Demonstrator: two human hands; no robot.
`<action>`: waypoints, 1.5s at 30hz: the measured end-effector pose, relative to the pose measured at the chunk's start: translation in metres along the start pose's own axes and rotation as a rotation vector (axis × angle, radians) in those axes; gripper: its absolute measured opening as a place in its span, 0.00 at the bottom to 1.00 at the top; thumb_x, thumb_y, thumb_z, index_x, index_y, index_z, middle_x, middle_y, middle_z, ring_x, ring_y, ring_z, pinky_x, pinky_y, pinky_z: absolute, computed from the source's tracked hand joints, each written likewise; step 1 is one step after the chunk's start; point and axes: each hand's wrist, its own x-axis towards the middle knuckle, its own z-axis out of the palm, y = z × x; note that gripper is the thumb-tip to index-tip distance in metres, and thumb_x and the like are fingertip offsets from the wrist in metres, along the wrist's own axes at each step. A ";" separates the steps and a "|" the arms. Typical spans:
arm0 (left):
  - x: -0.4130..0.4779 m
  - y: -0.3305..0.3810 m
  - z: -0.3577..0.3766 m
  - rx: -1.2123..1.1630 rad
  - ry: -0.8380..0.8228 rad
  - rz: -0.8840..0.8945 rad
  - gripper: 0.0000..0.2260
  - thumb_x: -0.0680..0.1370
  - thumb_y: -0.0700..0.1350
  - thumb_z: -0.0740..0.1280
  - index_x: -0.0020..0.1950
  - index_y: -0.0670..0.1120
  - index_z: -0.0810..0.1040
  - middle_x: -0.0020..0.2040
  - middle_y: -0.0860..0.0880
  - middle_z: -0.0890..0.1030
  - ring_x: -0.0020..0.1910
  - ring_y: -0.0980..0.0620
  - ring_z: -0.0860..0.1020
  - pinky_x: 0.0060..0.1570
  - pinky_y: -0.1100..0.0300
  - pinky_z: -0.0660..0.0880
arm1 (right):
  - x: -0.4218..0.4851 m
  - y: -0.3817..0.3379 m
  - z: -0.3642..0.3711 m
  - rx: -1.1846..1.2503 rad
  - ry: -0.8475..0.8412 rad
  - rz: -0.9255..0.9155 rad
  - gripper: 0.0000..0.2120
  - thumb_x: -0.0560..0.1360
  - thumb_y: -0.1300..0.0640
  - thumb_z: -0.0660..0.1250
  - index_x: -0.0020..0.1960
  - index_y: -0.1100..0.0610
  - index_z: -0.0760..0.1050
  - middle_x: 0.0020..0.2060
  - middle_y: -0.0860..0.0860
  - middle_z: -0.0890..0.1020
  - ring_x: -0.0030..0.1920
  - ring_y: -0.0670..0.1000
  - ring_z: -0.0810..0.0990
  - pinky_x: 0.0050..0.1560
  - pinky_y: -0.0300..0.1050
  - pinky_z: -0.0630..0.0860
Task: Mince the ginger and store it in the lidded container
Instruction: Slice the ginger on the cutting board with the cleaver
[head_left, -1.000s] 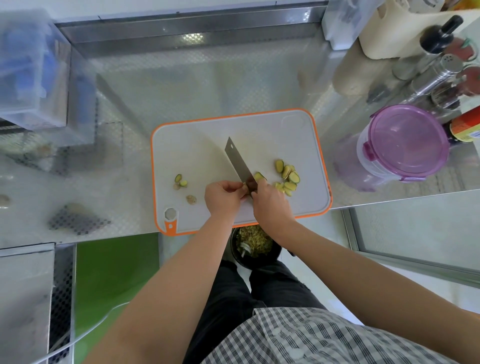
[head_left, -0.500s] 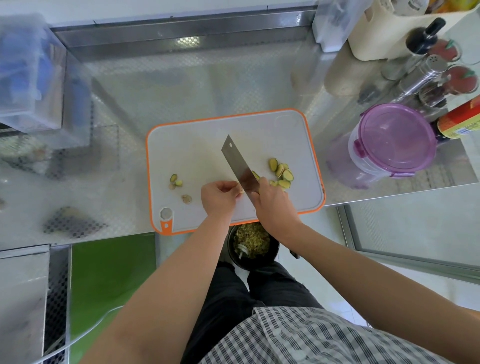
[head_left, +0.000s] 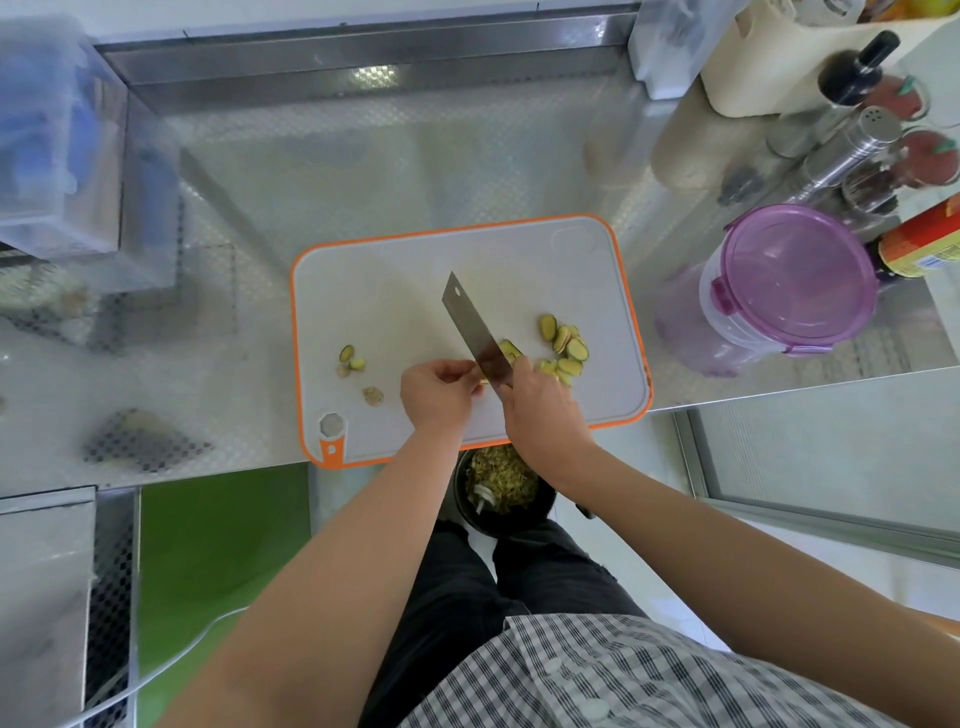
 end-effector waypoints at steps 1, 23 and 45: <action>0.000 0.000 0.000 0.001 -0.001 0.001 0.08 0.69 0.34 0.75 0.33 0.45 0.81 0.29 0.46 0.81 0.31 0.46 0.80 0.48 0.46 0.80 | 0.001 0.000 0.000 -0.005 -0.001 0.006 0.03 0.81 0.60 0.55 0.52 0.59 0.64 0.33 0.49 0.64 0.39 0.55 0.69 0.37 0.49 0.66; 0.002 -0.001 -0.002 0.032 -0.010 0.026 0.11 0.69 0.33 0.75 0.33 0.48 0.81 0.33 0.46 0.82 0.35 0.44 0.82 0.48 0.46 0.80 | 0.013 0.000 -0.002 -0.010 -0.050 0.032 0.07 0.80 0.60 0.56 0.56 0.62 0.67 0.43 0.58 0.75 0.46 0.59 0.76 0.37 0.48 0.66; -0.006 -0.003 -0.017 0.678 -0.082 0.591 0.03 0.76 0.44 0.69 0.46 0.46 0.81 0.40 0.49 0.81 0.38 0.50 0.78 0.44 0.54 0.74 | 0.002 0.016 0.002 0.143 0.004 0.020 0.08 0.80 0.56 0.56 0.53 0.62 0.66 0.39 0.56 0.72 0.42 0.59 0.73 0.39 0.48 0.67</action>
